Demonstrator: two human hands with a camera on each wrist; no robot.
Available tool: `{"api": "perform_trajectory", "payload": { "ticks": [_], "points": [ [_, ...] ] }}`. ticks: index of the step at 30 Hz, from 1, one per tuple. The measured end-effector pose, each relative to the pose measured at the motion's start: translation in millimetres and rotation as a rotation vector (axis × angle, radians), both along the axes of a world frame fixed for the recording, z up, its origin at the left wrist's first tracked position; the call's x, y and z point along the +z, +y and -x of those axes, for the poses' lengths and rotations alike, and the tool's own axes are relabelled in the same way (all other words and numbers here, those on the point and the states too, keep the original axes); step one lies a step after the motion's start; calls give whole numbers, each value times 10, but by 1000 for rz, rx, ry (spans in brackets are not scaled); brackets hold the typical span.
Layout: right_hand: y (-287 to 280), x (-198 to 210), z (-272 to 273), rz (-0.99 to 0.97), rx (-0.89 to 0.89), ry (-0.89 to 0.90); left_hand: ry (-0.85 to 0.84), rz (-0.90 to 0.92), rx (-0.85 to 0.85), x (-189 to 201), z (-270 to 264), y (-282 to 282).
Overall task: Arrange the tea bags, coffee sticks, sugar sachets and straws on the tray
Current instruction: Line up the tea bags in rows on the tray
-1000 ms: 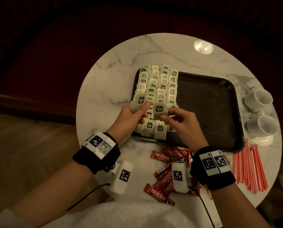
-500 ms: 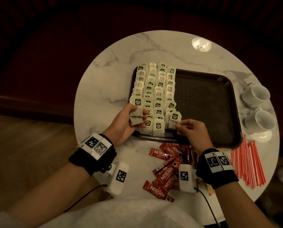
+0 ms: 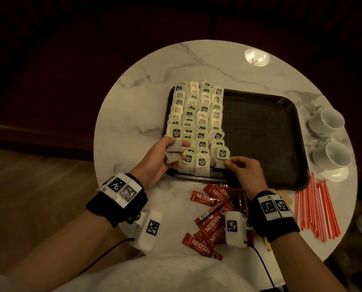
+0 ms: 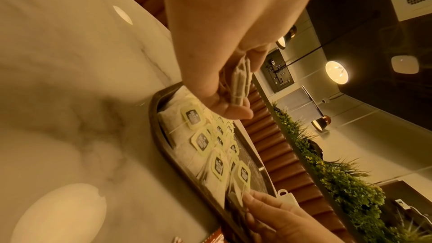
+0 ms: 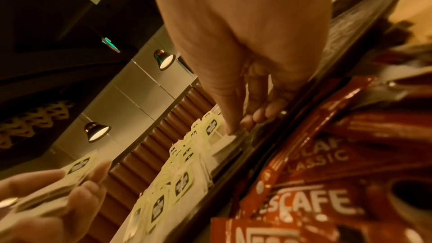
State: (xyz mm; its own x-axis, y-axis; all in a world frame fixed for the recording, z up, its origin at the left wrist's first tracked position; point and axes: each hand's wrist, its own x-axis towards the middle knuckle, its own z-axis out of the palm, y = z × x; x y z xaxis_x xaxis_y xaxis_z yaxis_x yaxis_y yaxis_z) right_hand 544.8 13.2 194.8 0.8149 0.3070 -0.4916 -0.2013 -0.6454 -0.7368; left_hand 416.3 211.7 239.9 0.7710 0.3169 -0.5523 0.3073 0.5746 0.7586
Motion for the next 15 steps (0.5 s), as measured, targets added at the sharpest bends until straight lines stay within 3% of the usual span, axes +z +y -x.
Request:
{"api": "perform_trajectory", "payload": {
  "ticks": [11,15],
  "points": [
    [93,62,49,61,92,-41,27,-55,-11,-18,9,22],
    [136,153,43,56,88,-174,36,-108,-17,0,12,12]
  ]
}}
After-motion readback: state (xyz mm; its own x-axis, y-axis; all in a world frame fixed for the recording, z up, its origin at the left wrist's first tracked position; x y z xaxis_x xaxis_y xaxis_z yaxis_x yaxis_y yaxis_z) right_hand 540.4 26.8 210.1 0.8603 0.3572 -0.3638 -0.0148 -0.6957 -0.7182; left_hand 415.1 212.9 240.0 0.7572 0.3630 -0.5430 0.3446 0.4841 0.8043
